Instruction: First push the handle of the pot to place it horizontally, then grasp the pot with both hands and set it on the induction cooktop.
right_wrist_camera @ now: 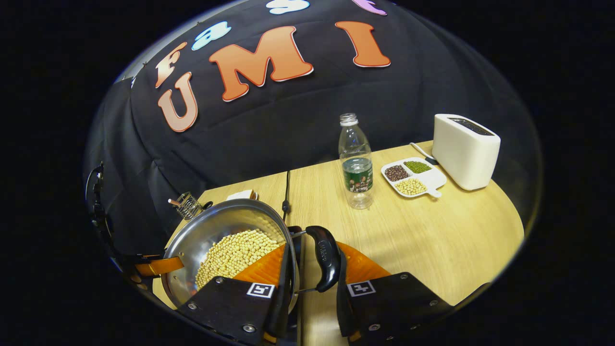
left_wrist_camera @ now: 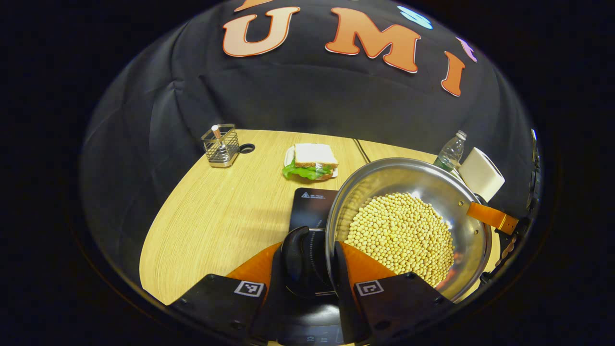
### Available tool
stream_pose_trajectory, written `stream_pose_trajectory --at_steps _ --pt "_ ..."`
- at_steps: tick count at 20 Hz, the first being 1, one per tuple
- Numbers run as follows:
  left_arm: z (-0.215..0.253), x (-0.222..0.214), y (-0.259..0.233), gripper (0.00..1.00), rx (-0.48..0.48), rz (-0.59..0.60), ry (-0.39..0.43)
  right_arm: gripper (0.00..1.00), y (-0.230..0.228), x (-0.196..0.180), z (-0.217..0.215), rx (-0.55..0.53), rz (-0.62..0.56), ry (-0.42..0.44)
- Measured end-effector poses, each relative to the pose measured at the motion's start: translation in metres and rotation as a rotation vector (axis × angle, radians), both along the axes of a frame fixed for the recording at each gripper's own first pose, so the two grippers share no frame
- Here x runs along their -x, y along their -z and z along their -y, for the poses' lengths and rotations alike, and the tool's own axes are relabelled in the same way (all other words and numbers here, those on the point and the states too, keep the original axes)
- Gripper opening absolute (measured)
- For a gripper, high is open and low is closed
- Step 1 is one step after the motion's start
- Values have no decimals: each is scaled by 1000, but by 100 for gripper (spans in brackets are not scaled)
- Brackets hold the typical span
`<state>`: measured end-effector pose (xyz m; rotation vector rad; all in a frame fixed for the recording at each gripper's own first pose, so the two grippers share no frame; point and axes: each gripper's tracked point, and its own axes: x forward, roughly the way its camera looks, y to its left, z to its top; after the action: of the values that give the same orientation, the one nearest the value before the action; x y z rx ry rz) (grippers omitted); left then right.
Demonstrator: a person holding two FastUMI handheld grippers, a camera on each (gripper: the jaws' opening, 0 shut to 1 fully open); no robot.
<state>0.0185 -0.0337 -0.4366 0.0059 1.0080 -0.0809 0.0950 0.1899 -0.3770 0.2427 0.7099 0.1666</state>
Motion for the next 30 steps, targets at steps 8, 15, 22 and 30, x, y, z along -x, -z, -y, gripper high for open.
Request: stream_pose_trajectory --at_steps 8,15,22,30 --pt "-27 4 11 55 -4 -10 -5 43 16 12 -16 -16 -57 -14" --pt "-33 -11 -19 67 -28 98 -9 61 -5 7 0 27 4 0" --pt "-8 -32 -163 99 -30 467 -18 94 -105 13 83 137 246 72" --pt "16 -14 -315 98 12 785 -78 94 -246 65 155 233 526 133"
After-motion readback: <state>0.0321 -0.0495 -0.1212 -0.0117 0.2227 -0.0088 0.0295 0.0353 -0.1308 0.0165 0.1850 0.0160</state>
